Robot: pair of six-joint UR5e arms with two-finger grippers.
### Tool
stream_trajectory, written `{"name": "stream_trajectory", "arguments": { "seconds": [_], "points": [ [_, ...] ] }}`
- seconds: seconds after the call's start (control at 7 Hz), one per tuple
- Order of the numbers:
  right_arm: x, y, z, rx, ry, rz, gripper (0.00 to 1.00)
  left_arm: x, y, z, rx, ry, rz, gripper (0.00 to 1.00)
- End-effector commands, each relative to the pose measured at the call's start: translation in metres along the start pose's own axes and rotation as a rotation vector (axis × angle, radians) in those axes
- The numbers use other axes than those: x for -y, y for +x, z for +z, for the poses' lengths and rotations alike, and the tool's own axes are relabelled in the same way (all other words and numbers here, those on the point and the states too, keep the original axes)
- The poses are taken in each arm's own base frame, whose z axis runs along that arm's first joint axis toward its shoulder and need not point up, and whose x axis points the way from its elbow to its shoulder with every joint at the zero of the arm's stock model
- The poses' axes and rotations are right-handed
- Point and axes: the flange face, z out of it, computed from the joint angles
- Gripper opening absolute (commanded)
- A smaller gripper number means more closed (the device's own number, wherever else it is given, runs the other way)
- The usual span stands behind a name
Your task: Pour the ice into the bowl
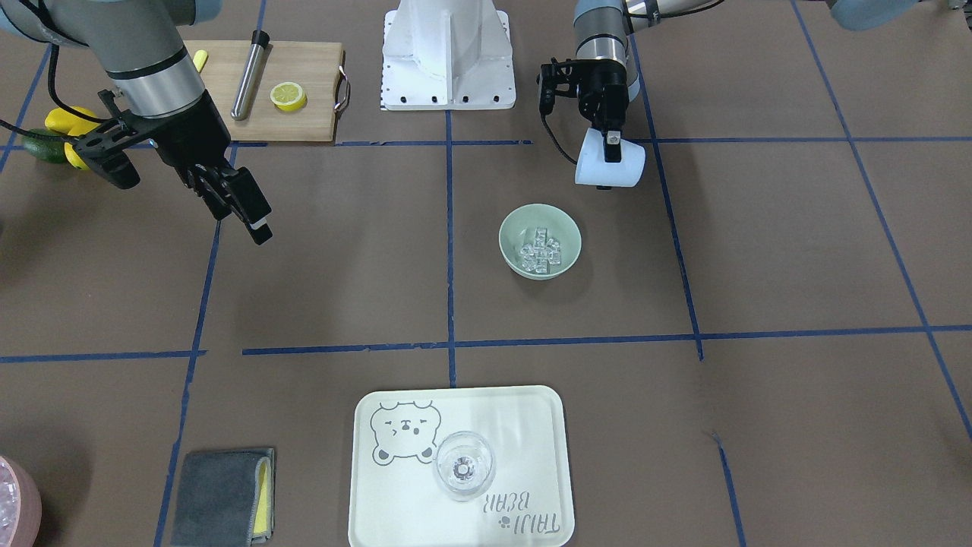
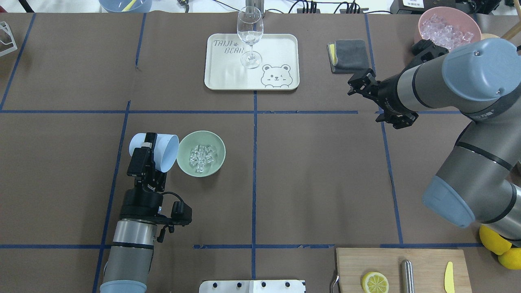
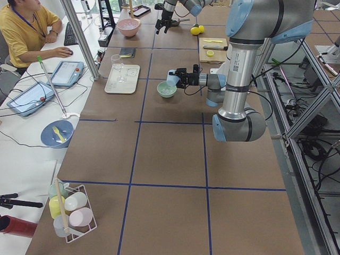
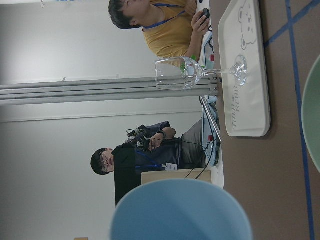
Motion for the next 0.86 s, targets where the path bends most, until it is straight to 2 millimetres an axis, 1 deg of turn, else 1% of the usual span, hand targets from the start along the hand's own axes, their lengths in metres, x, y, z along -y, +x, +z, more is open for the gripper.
{"name": "stream_trajectory", "arguments": {
  "seconds": [0.0, 0.14, 0.43, 0.57, 0.71],
  "points": [
    [0.002, 0.000, -0.001, 0.002, 0.002, 0.001, 1.00, 0.000, -0.008, -0.001, 0.007, 0.002, -0.113, 0.00],
    [0.005, 0.001, -0.002, 0.000, 0.005, 0.004, 1.00, -0.010, -0.011, -0.002, 0.017, 0.007, -0.207, 0.00],
    [0.005, 0.001, -0.004, 0.002, -0.002, 0.003, 1.00, -0.043, -0.008, -0.005, 0.030, 0.018, -0.333, 0.00],
    [0.004, 0.001, -0.007, 0.006, -0.003, 0.001, 1.00, -0.050, -0.010, -0.006, 0.038, 0.022, -0.407, 0.00],
    [0.004, 0.001, -0.007, 0.008, -0.002, 0.001, 1.00, -0.062, -0.010, -0.007, 0.045, 0.026, -0.476, 0.00]
  ]
}}
